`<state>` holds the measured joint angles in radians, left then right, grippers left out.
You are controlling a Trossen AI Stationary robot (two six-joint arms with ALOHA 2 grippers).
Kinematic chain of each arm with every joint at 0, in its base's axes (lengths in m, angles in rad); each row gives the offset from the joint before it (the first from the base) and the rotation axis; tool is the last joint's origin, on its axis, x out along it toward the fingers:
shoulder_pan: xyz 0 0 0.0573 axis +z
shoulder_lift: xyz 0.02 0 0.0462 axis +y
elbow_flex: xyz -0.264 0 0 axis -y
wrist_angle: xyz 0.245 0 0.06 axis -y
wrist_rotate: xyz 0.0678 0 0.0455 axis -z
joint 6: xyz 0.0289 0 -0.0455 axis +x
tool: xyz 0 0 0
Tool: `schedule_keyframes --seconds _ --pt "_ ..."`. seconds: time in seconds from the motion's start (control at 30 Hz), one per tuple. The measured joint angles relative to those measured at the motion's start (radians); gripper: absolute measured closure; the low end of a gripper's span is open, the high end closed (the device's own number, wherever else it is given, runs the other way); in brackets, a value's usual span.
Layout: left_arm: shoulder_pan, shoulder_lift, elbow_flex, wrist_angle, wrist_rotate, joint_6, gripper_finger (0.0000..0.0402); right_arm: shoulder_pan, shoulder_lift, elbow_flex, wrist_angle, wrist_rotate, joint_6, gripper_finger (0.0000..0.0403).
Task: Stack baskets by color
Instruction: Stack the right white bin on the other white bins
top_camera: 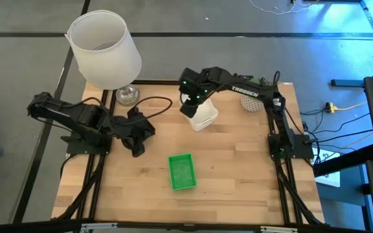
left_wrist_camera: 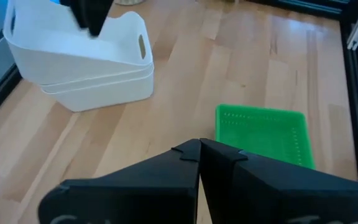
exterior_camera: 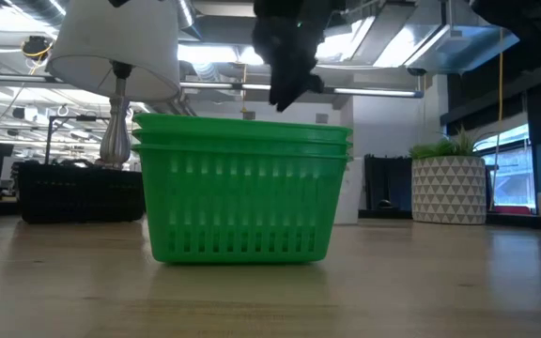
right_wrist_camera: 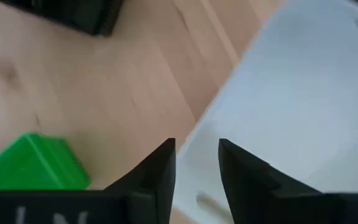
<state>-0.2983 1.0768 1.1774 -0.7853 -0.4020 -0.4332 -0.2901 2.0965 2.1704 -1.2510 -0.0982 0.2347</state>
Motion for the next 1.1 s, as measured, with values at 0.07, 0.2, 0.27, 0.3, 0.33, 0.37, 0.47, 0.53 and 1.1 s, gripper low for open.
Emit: schedule_keyframes --seconds 0.07,0.2,0.27,0.3,0.33,0.37,0.47,0.53,1.1 --pt "-0.005 0.0 0.0 -0.001 0.0 0.0 0.0402 0.0 0.0 -0.041 0.064 0.0 0.0 0.0282" --pt "-0.015 0.0 0.0 0.0 0.0 0.0 0.0402 0.0 0.0 -0.1 0.146 0.0 0.025 0.0282" --pt "-0.017 0.0 0.0 0.0 0.0 -0.001 0.0401 0.0 0.0 -0.133 0.178 0.0 0.033 0.0282" --pt "-0.017 0.0 0.0 0.0 0.0 -0.001 0.0401 0.0 0.0 -0.146 0.187 0.0 0.034 0.0282" --pt "-0.017 0.0 0.0 0.0 0.0 -0.001 0.0402 0.0 0.0 -0.157 0.2 0.001 0.033 0.0282" --pt "-0.017 0.0 0.0 0.0 0.0 -0.001 0.0401 0.0 0.0 -0.17 0.212 0.001 0.027 0.0282" --pt "-0.017 0.0 0.0 0.0 0.0 -0.002 0.0402 0.0 0.0 -0.211 0.228 0.002 0.024 0.0282" --pt "-0.017 0.0 0.0 0.001 0.0 -0.003 0.0401 0.0 0.0 -0.23 0.247 0.004 0.016 0.0282" --pt "-0.017 0.0 0.002 0.002 0.0 -0.011 0.0401 0.0 0.0 -0.246 0.239 0.08 -0.03 0.0398"
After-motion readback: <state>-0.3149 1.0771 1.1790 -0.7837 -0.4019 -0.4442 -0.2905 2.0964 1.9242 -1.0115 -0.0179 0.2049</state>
